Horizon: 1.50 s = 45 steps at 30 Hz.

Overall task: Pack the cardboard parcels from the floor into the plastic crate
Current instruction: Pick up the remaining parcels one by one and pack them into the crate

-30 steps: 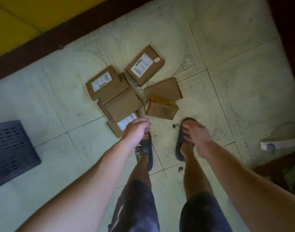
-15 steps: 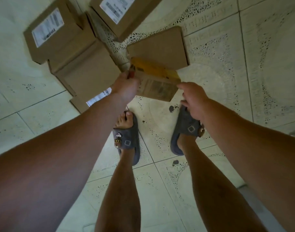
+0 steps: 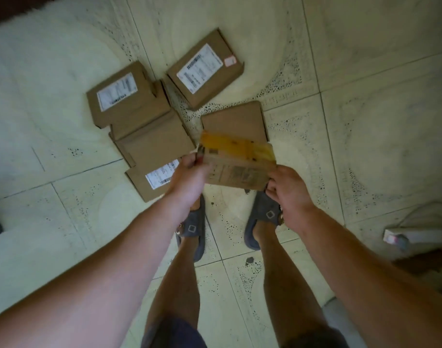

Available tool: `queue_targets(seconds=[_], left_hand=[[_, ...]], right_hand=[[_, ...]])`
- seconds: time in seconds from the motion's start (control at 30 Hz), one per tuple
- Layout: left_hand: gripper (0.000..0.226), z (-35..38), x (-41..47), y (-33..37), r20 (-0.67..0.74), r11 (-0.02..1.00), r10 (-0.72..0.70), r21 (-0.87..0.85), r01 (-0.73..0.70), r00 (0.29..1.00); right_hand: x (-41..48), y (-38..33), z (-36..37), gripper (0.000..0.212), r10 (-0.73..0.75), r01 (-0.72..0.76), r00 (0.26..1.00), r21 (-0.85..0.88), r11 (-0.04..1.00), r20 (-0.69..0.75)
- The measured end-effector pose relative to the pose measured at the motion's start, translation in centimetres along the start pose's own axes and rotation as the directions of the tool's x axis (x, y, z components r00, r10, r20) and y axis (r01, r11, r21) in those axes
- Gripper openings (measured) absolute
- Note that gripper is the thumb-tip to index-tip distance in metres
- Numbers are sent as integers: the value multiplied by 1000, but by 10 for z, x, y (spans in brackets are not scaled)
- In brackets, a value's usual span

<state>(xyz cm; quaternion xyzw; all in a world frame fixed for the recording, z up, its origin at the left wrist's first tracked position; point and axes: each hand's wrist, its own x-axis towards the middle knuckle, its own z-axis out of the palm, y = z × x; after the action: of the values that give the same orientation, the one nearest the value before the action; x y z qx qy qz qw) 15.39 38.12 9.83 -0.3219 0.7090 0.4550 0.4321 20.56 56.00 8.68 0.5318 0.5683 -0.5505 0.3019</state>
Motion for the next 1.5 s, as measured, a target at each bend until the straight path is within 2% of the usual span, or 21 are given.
queue_targets(seconds=[0.1,0.33,0.43,0.5,0.63,0.7,0.77,0.8,0.93,1.03,1.2,1.33,1.43,1.5], left_hand=[[24,-19,-59,22,-24,993,51,-105,-53,998],[40,-90,-206,80,5,973,191,-131,-189,982],[27,-115,-268,96,-11,957,260,-130,-259,966],[17,-127,-302,96,-40,947,287,-140,-290,957],[25,-146,-367,83,-106,928,319,-168,-333,942],[40,-157,-395,71,-167,924,300,-194,-330,939],[51,-171,-420,57,-245,918,294,-197,-344,924],[49,-179,-431,49,-284,907,294,-219,-361,912],[40,-219,-475,19,-454,848,249,-325,-418,856],[40,-258,-498,-15,-559,791,159,-422,-444,814],[26,-331,-528,-95,-636,672,112,-517,-529,764],[21,-395,-550,-176,-650,634,76,-554,-540,756],[32,-441,-563,-239,-646,586,-13,-623,-517,763],[40,-466,-575,-274,-652,563,-6,-629,-537,758]], right_hand=[[-73,-28,-10,11,-54,54,999,2,999,-6],[-257,-89,-35,16,-231,229,973,83,970,12],[-315,-103,-40,32,-307,302,951,88,949,41],[-347,-107,-43,27,-336,331,939,78,941,73],[-395,-115,-44,29,-396,400,904,10,917,163],[-418,-120,-41,29,-418,435,877,-22,900,237],[-438,-124,-32,17,-430,470,848,-63,881,310],[-447,-126,-25,12,-435,489,833,-88,868,343],[-485,-131,23,11,-479,605,756,-198,771,445],[-515,-127,72,12,-499,676,684,-204,708,532],[-561,-98,169,10,-490,757,605,-264,597,627],[-598,-46,259,18,-438,774,568,-271,572,697],[-621,2,321,19,-381,746,594,-307,592,709],[-637,34,357,17,-354,737,597,-317,597,720]])
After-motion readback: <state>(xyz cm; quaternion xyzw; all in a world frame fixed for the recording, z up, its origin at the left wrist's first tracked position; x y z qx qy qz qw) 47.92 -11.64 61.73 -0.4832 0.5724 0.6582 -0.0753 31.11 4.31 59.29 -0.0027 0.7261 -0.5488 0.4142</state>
